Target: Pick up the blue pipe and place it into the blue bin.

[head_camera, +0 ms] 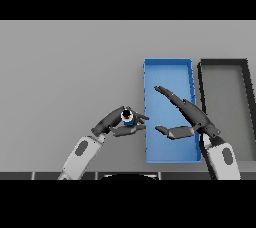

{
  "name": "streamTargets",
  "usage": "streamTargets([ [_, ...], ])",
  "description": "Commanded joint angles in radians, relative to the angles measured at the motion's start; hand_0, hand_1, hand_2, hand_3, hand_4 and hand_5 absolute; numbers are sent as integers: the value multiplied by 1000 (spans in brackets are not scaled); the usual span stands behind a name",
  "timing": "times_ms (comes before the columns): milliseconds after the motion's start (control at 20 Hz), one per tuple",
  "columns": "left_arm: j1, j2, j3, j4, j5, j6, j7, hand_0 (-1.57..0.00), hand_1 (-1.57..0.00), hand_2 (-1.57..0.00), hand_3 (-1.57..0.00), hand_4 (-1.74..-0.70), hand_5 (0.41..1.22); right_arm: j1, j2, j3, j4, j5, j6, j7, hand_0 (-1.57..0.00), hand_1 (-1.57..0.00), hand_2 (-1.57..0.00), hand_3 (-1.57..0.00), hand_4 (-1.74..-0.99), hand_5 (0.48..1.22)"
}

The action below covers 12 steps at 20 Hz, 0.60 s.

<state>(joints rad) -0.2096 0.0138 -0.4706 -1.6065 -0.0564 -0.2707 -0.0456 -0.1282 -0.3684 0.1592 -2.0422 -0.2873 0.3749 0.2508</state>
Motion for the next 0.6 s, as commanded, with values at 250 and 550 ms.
streamTargets([
  [250, -9, -22, 29, 23, -22, -28, -2, -1571, -1571, -1571, -1571, -1467, 1221, -165, 24, 113, 14, -18, 49, 104, 1, -1, -42, 1, -1300, 560],
  [550, -15, -54, 54, 43, -15, -81, 7, -1571, -1571, -1571, -1571, -1467, 1221, -309, 79, 183, 86, -18, 87, 164, -3, -10, -59, 1, -1232, 545],
])
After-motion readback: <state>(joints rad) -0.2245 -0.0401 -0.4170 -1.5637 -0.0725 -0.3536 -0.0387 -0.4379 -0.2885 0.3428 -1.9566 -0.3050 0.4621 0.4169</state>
